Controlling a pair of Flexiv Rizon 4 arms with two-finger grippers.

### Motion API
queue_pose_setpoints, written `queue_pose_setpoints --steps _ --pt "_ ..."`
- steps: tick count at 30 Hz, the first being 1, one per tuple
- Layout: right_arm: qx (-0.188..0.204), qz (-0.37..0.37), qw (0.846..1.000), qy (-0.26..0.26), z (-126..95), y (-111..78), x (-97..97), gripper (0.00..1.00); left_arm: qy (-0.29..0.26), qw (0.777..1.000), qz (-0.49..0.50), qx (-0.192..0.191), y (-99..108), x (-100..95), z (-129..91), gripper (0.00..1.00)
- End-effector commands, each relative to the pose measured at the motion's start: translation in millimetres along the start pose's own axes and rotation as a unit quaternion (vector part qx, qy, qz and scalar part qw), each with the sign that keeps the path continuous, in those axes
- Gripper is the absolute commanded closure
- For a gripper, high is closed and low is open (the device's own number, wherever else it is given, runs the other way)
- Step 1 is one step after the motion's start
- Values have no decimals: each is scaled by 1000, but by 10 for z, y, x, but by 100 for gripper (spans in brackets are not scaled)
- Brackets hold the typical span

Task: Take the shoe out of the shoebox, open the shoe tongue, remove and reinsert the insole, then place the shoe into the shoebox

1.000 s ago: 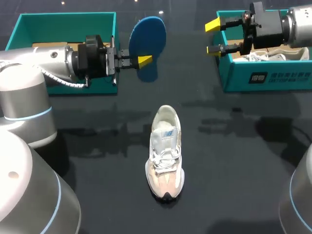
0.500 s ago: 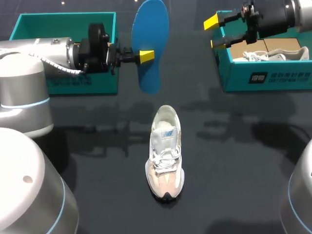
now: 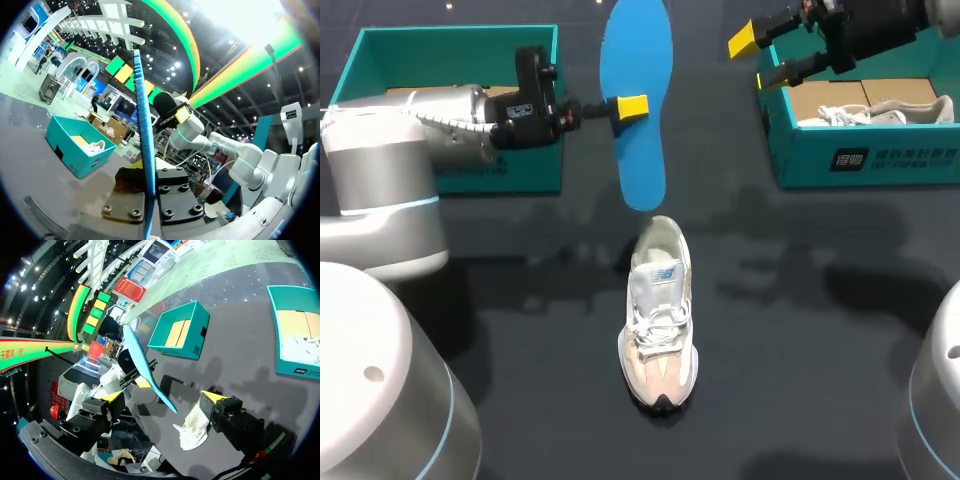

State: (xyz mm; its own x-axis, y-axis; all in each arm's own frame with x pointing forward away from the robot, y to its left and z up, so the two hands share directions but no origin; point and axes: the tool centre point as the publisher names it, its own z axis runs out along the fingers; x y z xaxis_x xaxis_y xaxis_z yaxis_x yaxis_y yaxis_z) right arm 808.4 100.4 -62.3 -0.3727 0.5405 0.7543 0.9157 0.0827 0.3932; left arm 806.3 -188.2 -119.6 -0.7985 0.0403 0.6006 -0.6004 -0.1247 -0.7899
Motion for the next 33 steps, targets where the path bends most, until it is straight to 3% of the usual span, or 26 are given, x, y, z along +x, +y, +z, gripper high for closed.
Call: queue_pose_setpoints --steps 1,8,19,33 --pt "6 -1 998 -69 2 -6 120 0 -2 985 -171 5 30 -61 74 100" --pt "12 -8 991 -136 87 -55 271 0 -16 973 -231 6 97 -131 71 100" --pt "11 -13 984 -179 180 -108 381 0 -20 960 -281 -7 265 -273 112 100" --pt "40 1 956 -292 279 -62 610 0 -58 932 -359 -2 459 -468 140 100"
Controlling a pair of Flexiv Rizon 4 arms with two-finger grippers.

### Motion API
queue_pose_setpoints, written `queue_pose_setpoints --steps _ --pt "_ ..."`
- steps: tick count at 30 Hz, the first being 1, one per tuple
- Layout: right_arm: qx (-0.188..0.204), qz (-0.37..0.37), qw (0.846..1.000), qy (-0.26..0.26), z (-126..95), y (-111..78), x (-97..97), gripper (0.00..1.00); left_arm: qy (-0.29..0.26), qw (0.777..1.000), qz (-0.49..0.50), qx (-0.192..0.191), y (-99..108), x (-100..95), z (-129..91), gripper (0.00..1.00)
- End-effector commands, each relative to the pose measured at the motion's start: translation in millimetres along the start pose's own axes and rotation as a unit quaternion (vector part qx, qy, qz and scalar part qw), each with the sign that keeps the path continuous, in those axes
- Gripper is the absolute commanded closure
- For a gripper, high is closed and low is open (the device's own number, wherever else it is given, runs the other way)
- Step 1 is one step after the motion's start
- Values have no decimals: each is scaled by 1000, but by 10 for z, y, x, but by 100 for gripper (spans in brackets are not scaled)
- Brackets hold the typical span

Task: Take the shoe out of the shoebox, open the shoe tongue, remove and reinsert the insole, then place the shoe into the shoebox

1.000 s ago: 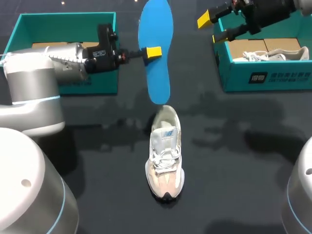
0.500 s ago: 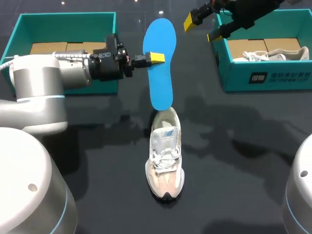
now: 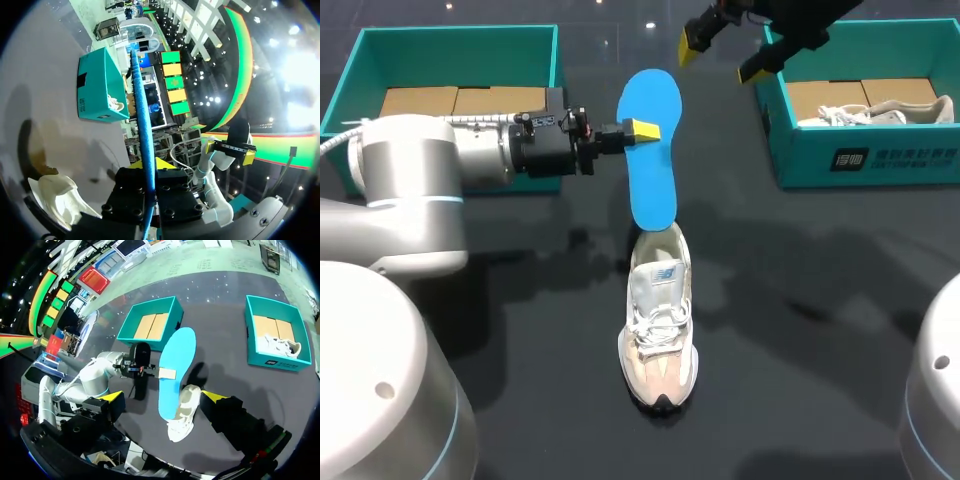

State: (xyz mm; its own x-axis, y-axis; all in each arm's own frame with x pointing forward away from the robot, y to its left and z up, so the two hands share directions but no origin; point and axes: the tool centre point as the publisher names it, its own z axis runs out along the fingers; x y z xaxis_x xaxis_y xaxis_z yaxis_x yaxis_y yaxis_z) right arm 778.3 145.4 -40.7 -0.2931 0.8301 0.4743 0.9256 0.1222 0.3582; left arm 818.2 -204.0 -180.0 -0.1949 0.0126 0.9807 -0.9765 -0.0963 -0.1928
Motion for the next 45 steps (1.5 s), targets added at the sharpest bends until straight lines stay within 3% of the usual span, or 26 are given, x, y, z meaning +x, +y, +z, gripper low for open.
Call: queue_pose_setpoints --steps 1,21,37,45 --pt "18 2 995 -100 17 104 126 0 -8 1000 -8 5 31 -27 59 100" --pt "53 19 963 -263 134 162 440 0 -35 996 -76 32 73 -123 96 100" --pt "60 36 942 -329 228 135 552 0 -35 996 -76 32 73 -123 96 100" --pt "61 37 939 -337 257 108 610 0 -35 996 -76 32 73 -123 96 100"
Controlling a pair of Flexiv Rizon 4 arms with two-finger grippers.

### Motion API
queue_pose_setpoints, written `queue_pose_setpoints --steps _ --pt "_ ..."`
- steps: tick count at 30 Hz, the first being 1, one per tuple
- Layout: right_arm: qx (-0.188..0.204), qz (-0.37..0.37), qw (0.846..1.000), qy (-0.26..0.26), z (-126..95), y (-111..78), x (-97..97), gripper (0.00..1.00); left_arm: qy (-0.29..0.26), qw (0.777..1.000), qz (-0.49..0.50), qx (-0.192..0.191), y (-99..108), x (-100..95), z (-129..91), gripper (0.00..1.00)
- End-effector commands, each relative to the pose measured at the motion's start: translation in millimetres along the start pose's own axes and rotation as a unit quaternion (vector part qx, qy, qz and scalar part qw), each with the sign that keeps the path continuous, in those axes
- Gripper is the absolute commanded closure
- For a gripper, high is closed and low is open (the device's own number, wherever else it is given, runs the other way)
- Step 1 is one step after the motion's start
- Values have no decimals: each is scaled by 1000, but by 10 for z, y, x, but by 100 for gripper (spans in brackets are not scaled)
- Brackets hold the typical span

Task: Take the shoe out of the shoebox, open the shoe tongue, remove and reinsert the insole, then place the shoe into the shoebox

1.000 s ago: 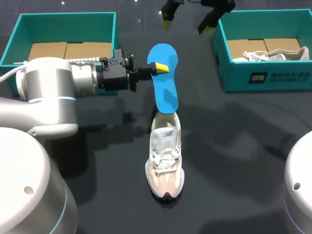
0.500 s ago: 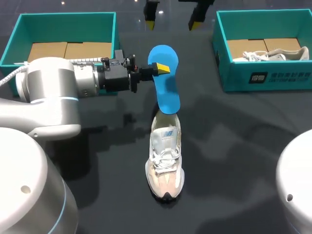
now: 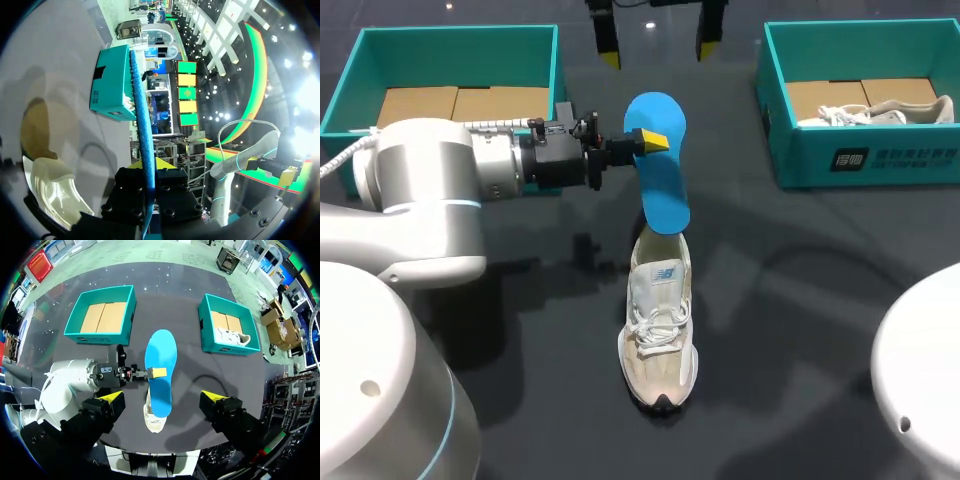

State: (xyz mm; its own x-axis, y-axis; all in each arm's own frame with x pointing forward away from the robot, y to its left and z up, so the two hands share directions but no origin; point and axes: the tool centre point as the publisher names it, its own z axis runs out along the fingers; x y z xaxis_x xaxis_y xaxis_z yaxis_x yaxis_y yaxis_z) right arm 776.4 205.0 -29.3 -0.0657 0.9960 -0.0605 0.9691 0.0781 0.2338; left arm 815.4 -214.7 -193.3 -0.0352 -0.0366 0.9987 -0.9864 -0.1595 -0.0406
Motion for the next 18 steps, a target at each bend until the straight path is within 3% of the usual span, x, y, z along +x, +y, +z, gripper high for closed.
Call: queue_pose_setpoints --steps 1,18 --pt "1 0 999 -40 -14 4 72 0 -1 1000 0 1 10 2 -4 100" --pt "12 14 1000 -11 9 -39 266 0 -1 1000 0 1 10 2 -4 100"
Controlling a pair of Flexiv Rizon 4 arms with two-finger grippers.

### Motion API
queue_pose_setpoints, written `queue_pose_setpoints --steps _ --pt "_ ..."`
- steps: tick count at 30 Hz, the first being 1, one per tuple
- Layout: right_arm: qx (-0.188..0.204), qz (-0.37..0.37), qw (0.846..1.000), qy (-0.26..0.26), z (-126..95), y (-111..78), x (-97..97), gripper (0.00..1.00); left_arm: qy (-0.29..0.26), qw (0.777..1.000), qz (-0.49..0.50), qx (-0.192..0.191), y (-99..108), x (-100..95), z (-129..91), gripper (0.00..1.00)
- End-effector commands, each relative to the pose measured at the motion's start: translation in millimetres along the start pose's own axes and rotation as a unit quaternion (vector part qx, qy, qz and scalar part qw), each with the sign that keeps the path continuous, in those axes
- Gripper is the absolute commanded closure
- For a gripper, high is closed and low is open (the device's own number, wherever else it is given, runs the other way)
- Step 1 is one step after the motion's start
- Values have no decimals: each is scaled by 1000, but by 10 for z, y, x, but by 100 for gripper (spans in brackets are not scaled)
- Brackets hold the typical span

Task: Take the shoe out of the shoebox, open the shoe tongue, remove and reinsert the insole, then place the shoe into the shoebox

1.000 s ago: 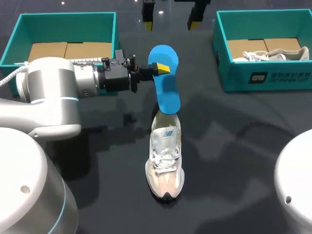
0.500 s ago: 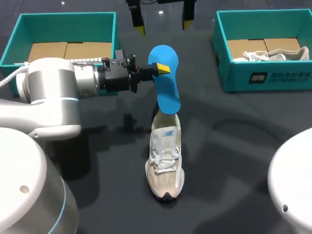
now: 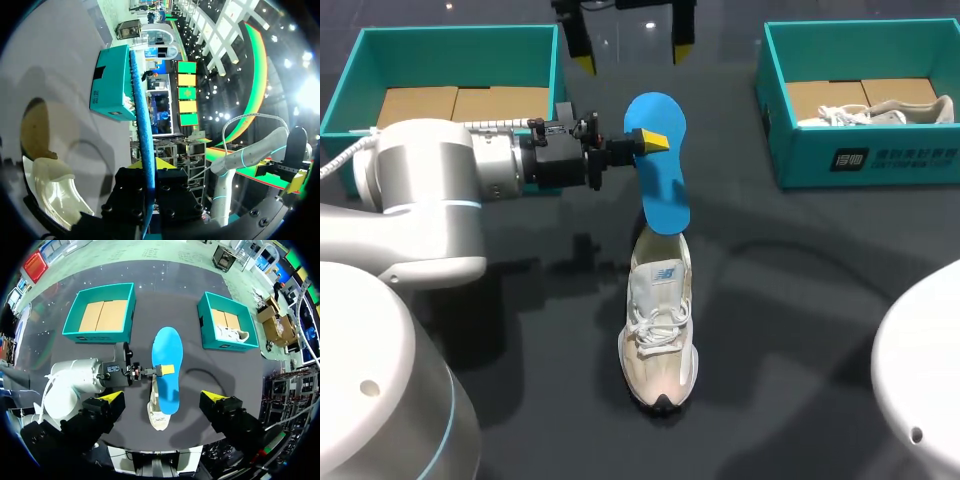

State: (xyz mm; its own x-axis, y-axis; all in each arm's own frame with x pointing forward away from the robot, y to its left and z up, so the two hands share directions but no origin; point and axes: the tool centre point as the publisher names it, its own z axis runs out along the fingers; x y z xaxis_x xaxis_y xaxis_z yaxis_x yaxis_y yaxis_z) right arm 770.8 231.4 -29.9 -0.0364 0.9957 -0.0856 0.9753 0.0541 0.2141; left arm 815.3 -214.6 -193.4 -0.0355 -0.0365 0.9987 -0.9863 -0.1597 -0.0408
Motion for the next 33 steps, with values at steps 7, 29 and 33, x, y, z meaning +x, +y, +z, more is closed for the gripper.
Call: queue_pose_setpoints --steps 7,29,33 --pt "-2 21 999 41 65 -48 -134 0 -1 1000 0 1 9 2 -4 100" --pt "25 69 985 153 150 -126 -785 0 -1 1000 0 1 9 2 -4 100" --pt "24 71 979 191 213 -156 -902 0 -1 1000 0 1 9 2 -4 100"
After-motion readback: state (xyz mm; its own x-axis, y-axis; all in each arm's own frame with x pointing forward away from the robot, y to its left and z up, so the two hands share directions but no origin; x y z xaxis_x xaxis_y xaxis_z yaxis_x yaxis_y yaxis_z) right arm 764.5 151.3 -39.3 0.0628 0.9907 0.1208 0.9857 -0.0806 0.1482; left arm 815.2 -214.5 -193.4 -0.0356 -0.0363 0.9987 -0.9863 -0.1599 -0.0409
